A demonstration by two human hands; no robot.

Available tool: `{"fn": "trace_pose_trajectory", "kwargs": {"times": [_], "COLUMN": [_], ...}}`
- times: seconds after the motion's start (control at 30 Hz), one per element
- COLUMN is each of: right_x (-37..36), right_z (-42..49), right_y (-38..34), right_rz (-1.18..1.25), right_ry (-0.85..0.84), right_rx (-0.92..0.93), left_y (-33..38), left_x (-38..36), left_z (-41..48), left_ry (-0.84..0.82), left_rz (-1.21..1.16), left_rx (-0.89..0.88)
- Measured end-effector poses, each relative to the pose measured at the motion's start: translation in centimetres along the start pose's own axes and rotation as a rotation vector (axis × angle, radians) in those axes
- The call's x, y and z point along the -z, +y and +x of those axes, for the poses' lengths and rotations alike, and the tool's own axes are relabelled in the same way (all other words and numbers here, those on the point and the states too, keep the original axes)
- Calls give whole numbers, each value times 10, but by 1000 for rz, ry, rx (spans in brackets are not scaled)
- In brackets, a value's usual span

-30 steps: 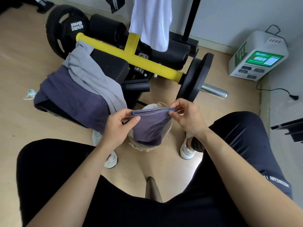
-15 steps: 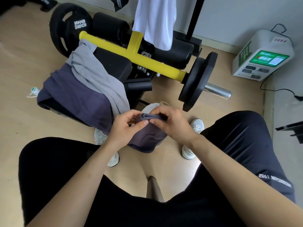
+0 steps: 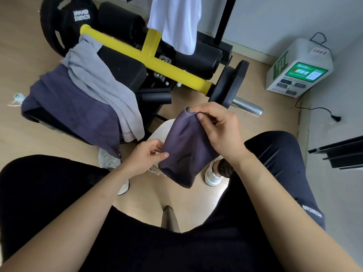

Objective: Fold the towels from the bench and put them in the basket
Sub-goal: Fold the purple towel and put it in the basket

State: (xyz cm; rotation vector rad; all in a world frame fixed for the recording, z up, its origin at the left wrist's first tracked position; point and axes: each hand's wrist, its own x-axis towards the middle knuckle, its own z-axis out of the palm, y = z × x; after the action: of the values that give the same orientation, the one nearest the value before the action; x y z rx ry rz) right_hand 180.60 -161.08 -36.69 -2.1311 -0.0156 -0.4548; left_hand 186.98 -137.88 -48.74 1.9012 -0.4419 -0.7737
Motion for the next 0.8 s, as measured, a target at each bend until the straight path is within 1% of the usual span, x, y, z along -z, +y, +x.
{"fn": "trace_pose_trajectory", "kwargs": {"times": [0.13,0.23,0.37,0.43,0.53,0.6,0.7,0.8], "right_x": [18,28,35,39,48,52,55,57], "right_z": [1,2,2,3,5,6,8,10], "right_y": [6,12,24,30,42,49,53,57], "right_rz": [2,34,-29,-93,-199,-223,-247,-266], "right_ry": [93,175,213,236,267,275,287,314], "right_rx": [-31,-88,-81,-90,-176,-246,-328,-394], "left_y": [-10,-17,-19,-17,-15,-10,1,13], "left_x": [-2,-5,-9,-6,2,5,9,12], "left_z": [-1,-4,-5,-4,-2,-1,-3,-7], "left_ry": [-48,-90,-57,-34,34,81,92,138], "left_rz": [32,141,158,128,44,-18,-121,-203], "left_rx": [72,93,137,162,169,191,233,207]}}
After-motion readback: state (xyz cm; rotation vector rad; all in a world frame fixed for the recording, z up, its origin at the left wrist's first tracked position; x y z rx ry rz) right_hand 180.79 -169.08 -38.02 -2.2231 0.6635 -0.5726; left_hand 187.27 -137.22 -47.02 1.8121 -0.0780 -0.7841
